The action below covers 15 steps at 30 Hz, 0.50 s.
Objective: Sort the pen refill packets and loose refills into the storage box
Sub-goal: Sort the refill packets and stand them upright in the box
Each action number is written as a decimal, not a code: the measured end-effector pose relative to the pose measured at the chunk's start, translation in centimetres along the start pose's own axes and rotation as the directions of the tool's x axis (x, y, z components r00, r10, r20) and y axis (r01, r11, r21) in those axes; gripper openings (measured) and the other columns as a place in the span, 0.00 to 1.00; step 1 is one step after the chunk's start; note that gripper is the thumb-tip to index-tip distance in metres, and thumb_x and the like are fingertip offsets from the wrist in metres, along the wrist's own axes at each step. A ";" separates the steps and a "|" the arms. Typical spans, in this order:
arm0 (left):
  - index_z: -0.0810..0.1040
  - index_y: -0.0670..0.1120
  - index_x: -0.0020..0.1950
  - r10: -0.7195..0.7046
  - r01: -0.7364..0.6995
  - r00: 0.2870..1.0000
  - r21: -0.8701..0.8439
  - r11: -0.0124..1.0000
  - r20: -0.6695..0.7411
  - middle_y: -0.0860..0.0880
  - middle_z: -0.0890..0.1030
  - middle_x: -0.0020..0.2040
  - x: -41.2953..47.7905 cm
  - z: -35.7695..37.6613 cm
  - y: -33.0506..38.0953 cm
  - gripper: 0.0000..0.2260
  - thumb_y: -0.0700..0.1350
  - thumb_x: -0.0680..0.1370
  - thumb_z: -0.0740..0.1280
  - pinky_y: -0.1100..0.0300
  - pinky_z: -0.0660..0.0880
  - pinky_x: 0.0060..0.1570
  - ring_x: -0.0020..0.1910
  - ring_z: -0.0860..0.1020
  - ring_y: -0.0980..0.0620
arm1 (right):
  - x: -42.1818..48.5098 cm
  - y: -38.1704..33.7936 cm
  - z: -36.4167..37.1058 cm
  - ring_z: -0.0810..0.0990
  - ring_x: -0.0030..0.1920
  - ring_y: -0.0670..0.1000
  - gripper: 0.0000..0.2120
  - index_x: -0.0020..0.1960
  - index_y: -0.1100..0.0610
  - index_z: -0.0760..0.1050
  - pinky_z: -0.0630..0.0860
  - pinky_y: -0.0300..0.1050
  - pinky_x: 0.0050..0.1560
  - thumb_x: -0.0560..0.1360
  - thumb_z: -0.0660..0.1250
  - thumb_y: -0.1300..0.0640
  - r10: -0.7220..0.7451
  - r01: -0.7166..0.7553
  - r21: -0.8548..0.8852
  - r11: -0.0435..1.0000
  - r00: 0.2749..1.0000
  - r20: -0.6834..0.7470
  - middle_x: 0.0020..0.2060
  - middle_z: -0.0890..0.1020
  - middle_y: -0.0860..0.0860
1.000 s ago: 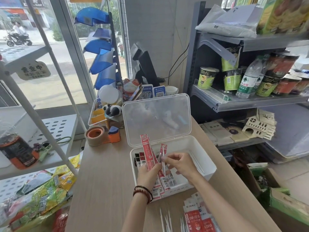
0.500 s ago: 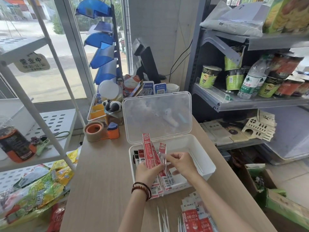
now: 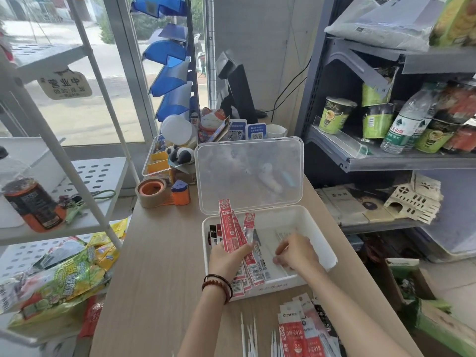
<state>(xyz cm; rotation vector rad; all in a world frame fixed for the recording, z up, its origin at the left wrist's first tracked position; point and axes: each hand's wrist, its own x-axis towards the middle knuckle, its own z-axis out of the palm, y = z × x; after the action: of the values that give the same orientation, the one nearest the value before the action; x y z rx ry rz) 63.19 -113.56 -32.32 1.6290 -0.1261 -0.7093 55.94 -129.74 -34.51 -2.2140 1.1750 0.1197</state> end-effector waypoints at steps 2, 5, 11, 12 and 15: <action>0.80 0.45 0.44 -0.001 0.001 1.000 0.007 1.000 -0.008 0.43 0.84 0.44 0.0 0.0 0.0 0.06 0.43 0.71 0.74 0.50 0.81 0.48 0.44 0.83 0.44 | 0.0 -0.1 -0.1 0.83 0.45 0.50 0.08 0.43 0.52 0.82 0.80 0.47 0.48 0.67 0.79 0.56 -0.010 0.008 -0.074 0.997 1.000 -0.029 0.43 0.85 0.48; 0.80 0.45 0.45 0.000 0.000 1.000 0.012 1.000 -0.018 0.44 0.84 0.44 0.0 0.0 -0.1 0.06 0.43 0.71 0.74 0.53 0.81 0.46 0.43 0.83 0.46 | -0.2 -0.3 -0.2 0.81 0.48 0.52 0.09 0.49 0.56 0.82 0.76 0.45 0.45 0.70 0.76 0.57 0.002 -0.013 -0.158 0.987 0.997 -0.073 0.47 0.83 0.50; 0.79 0.45 0.45 0.024 -0.024 0.999 -0.003 1.000 -0.032 0.44 0.84 0.43 -0.2 0.0 -0.2 0.05 0.42 0.71 0.74 0.57 0.80 0.43 0.41 0.83 0.48 | 0.0 0.3 -0.1 0.81 0.45 0.49 0.08 0.53 0.54 0.77 0.79 0.47 0.46 0.75 0.70 0.54 -0.109 0.141 0.154 0.978 0.974 -0.200 0.46 0.82 0.50; 0.79 0.45 0.44 0.023 -0.023 0.999 -0.009 1.000 -0.034 0.44 0.84 0.43 -0.3 0.0 -0.2 0.05 0.42 0.71 0.74 0.56 0.80 0.44 0.41 0.83 0.47 | -0.4 0.2 -0.4 0.83 0.44 0.47 0.09 0.52 0.53 0.77 0.80 0.44 0.45 0.74 0.72 0.51 -0.159 0.197 0.293 0.936 0.976 -0.148 0.45 0.83 0.48; 0.80 0.44 0.45 0.009 -0.009 0.999 -0.006 1.000 -0.040 0.43 0.84 0.42 -0.3 0.0 -0.1 0.05 0.42 0.71 0.73 0.52 0.81 0.47 0.41 0.83 0.45 | -2.3 -1.0 -1.4 0.85 0.40 0.45 0.12 0.52 0.55 0.80 0.81 0.41 0.41 0.74 0.72 0.49 -0.344 0.272 0.522 0.809 0.938 0.045 0.42 0.86 0.47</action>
<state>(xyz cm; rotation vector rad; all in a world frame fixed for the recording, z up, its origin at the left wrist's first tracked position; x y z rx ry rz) 62.88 -113.38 -32.30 1.6345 -0.1020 -0.6698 55.04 -128.48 -32.16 -1.8497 0.6533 -0.1579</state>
